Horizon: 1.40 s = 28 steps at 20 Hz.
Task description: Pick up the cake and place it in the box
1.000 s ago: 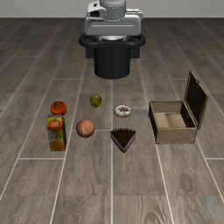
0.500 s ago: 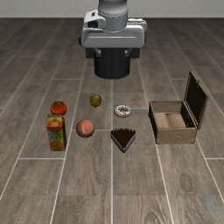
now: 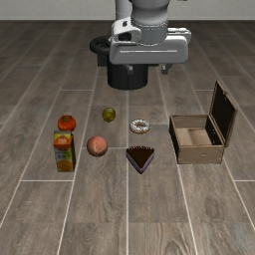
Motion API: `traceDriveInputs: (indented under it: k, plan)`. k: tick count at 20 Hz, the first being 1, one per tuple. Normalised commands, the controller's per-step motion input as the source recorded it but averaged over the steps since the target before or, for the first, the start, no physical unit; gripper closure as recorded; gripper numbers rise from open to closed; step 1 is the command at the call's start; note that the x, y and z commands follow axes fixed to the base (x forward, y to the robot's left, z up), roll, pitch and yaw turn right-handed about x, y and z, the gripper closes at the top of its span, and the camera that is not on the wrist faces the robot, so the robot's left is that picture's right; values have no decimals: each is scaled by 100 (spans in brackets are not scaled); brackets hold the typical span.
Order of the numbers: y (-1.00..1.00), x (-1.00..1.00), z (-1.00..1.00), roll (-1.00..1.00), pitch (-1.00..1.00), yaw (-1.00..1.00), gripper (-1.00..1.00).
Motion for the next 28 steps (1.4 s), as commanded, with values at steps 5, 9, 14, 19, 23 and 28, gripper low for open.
traceDriveInputs:
  k: [5,9,14,19,23,28]
  plan:
    - [-40,60,0,0,0,0,-100]
    - [0,-25,-75,0,0,0,-100]
    - [0,0,-100,0,0,0,-100]
    - [0,0,-100,0,0,0,-100]
    - [0,0,-100,0,0,0,-100]
    - [0,-20,-80,0,0,0,-100]
